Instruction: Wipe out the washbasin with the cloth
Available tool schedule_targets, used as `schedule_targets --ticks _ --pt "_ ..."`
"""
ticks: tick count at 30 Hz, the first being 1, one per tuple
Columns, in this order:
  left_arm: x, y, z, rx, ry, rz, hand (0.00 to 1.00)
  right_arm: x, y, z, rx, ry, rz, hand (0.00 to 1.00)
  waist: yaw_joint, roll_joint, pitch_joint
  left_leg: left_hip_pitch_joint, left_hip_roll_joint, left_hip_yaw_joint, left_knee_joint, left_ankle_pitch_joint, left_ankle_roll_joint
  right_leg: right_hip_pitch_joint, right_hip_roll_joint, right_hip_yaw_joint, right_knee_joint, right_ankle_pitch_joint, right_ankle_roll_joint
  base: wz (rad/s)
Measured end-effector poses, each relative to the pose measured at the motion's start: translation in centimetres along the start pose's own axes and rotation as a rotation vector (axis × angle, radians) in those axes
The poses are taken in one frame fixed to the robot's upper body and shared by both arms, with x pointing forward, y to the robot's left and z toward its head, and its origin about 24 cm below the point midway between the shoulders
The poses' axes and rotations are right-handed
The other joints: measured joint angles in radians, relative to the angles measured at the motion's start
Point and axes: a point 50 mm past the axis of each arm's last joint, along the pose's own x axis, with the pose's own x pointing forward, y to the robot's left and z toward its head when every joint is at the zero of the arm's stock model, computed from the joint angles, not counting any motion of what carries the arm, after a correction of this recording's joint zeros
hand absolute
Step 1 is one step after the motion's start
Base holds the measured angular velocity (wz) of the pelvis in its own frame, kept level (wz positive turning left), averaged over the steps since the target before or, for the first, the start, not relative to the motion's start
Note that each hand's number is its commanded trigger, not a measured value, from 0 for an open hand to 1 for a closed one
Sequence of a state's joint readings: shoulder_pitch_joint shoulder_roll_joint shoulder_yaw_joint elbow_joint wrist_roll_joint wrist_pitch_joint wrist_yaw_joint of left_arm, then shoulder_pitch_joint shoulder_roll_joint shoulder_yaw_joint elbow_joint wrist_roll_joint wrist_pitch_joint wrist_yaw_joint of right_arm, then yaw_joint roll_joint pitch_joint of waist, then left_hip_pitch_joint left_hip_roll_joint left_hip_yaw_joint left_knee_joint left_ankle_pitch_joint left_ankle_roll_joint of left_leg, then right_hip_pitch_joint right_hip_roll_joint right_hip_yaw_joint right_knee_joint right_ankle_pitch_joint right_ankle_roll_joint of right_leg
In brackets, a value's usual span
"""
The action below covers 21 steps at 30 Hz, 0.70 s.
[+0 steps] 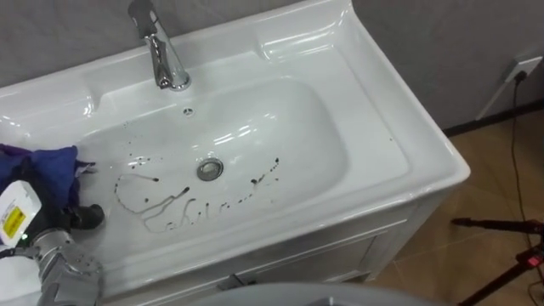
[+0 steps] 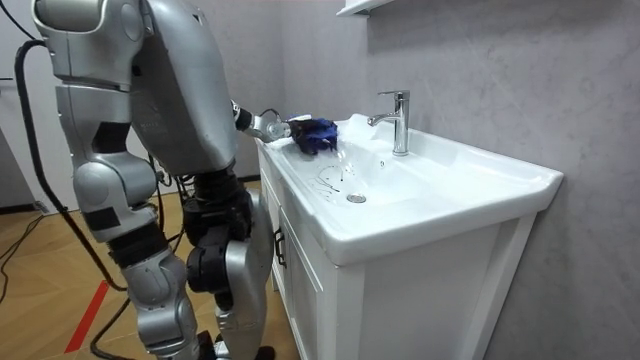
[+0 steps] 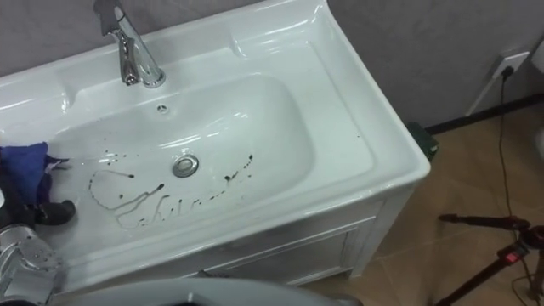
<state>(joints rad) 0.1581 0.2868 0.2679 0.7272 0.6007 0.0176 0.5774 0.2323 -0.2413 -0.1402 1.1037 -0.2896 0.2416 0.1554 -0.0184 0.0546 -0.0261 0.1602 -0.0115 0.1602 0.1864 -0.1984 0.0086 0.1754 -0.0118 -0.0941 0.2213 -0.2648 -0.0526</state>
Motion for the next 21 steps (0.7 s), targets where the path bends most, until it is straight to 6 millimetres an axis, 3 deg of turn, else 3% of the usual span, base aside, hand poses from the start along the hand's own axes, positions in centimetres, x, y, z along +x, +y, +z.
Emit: schedule_targets --ticks 5,21 --pt "0.1 0.3 -0.1 0.004 0.001 0.032 1.00 -0.1 -0.1 0.6 -0.002 -0.020 -0.006 0.00 -0.001 0.000 -0.0001 0.000 0.001 0.000 -0.001 0.001 -0.001 0.002 -0.002 -0.019 0.000 -0.001 -0.001 0.00" --pt "0.8 1.4 -0.1 0.006 0.007 0.114 1.00 -0.1 -0.1 0.8 0.007 -0.026 -0.004 0.00 -0.004 0.000 -0.0003 0.000 0.000 -0.007 -0.006 0.001 -0.001 0.001 -0.003 -0.020 0.000 -0.003 -0.001 0.00"
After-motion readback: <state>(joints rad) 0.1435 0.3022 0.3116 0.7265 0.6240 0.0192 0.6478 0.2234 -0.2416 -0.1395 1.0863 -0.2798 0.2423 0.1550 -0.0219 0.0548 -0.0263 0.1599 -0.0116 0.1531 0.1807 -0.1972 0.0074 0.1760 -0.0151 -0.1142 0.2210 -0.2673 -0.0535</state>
